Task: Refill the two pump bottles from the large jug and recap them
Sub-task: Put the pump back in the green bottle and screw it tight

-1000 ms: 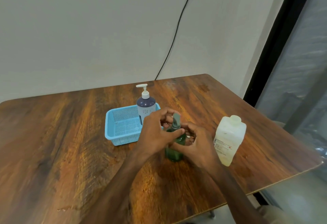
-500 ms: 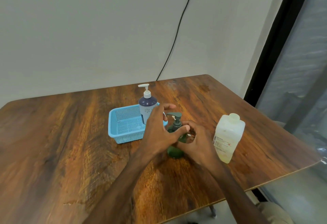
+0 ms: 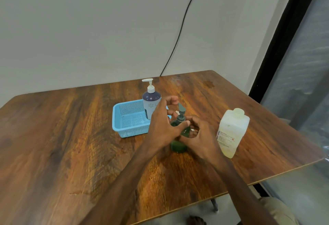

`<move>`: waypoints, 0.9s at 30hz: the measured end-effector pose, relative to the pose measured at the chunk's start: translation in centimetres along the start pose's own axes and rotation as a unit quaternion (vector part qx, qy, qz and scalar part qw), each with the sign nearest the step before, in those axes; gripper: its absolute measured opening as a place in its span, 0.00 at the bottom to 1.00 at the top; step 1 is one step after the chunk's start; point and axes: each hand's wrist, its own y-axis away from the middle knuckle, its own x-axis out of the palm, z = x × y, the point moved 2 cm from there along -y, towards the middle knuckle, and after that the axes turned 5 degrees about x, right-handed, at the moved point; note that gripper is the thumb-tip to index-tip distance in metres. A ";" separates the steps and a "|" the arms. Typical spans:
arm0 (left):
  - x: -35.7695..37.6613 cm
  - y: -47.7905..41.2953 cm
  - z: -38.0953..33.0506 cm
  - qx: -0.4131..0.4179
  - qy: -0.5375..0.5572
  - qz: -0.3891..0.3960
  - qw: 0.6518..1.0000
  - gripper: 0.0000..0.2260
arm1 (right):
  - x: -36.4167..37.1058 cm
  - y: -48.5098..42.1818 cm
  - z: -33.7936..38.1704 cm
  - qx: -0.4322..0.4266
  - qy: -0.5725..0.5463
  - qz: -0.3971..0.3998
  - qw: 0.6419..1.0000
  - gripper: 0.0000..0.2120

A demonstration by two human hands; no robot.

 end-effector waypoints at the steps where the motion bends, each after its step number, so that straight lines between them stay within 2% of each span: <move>1: 0.0 -0.1 0.0 -0.002 0.009 -0.002 1.000 0.36 | 0.0 0.0 0.0 -0.001 -0.001 0.000 1.000 0.30; 5: 0.0 0.0 0.0 0.001 0.067 0.029 0.997 0.38 | -0.1 0.1 0.2 -0.003 -0.030 0.008 1.000 0.27; 7: 0.2 0.2 -0.1 0.015 0.053 0.036 0.998 0.36 | -0.1 0.1 0.2 0.000 -0.027 0.011 1.000 0.27; 11: 0.3 0.0 0.6 0.003 -0.079 0.017 0.997 0.28 | 0.0 -0.1 -0.2 -0.005 -0.025 0.006 1.000 0.26; 14: -0.2 0.2 1.0 0.009 -0.060 -0.006 0.998 0.17 | 0.1 -0.1 -0.3 -0.011 -0.030 -0.001 0.999 0.28; 17: -0.7 -0.1 0.8 0.030 -0.083 0.040 0.995 0.14 | 0.3 -0.3 -0.6 -0.012 -0.025 0.001 1.000 0.29; 20: -1.1 -0.4 1.1 0.025 -0.092 0.107 0.990 0.17 | 0.4 -0.3 -0.7 -0.010 -0.027 0.002 1.000 0.31; 24: -1.0 0.2 1.1 0.013 -0.102 0.054 0.993 0.25 | 0.2 -0.2 -0.5 -0.009 -0.026 0.006 1.000 0.28; 27: -0.8 0.2 1.1 0.026 -0.089 0.018 0.996 0.16 | 0.2 -0.2 -0.6 -0.012 -0.024 0.003 1.000 0.29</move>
